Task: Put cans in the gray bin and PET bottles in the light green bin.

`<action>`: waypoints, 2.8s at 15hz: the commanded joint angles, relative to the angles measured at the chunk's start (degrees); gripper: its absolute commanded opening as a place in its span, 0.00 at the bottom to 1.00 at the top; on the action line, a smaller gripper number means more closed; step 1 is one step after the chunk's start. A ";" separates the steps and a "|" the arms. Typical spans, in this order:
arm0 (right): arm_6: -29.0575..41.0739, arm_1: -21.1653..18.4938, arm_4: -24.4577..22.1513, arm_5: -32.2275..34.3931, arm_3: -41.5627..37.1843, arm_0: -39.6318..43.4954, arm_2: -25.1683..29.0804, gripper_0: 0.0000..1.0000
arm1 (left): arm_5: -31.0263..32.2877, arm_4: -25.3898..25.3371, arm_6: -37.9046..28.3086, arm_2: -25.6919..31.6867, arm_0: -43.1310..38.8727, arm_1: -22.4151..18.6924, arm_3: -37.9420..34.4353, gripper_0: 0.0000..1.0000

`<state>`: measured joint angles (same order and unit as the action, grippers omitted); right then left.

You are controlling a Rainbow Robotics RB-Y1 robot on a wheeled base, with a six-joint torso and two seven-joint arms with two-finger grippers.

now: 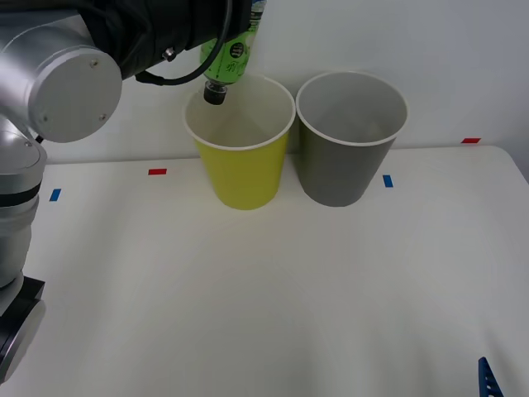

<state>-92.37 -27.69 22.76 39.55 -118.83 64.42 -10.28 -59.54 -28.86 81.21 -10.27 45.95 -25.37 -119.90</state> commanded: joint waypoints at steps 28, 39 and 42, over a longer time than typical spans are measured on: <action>0.00 0.00 0.00 0.00 0.00 0.00 0.00 1.00 | 32.56 9.79 -11.07 -11.97 0.98 -4.43 19.44 1.00; 0.00 0.00 0.00 0.00 0.00 0.00 0.00 1.00 | 32.47 9.79 -12.13 -11.97 0.98 -4.95 19.44 1.00; 0.00 0.00 0.00 0.00 0.00 0.00 0.00 1.00 | 26.14 8.38 -11.95 -10.47 -2.09 -5.83 13.11 1.00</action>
<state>-92.37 -27.69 22.76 39.55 -118.83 64.42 -10.28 -29.53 -20.25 69.16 -21.97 45.63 -30.81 -103.20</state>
